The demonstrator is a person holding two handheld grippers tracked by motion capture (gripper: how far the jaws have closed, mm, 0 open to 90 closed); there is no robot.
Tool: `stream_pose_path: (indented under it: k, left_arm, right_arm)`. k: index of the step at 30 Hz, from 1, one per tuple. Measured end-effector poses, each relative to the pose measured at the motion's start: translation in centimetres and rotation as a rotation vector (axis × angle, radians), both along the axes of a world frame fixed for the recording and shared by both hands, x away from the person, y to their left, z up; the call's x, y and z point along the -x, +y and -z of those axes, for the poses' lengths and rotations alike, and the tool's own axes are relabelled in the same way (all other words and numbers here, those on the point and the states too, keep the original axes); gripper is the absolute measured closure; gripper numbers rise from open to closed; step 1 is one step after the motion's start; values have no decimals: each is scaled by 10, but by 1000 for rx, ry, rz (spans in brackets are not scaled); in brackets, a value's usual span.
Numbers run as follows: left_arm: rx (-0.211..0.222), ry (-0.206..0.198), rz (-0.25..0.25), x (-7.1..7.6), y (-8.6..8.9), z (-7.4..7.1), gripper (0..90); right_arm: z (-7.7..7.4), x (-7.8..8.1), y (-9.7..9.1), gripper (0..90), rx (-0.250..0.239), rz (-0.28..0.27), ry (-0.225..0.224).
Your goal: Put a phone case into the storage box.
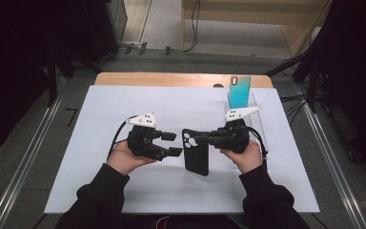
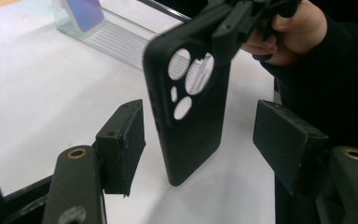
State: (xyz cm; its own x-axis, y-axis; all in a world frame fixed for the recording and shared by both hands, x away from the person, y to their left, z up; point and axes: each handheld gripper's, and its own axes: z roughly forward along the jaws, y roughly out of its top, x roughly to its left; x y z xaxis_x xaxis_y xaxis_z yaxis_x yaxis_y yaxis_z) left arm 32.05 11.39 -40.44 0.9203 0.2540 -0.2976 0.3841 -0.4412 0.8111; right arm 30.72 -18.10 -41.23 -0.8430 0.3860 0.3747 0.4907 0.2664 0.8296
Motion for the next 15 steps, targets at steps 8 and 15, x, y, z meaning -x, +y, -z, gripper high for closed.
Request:
stream_pose_path:
  k: [8,15]
  left_arm:
    - [27,8,35,-6,1,-4,342]
    - [26,6,83,-12,-2,-1,344]
  right_arm:
    - [2,0,5,774,6,-69,-4]
    - [3,-1,7,775,-5,-103,-14]
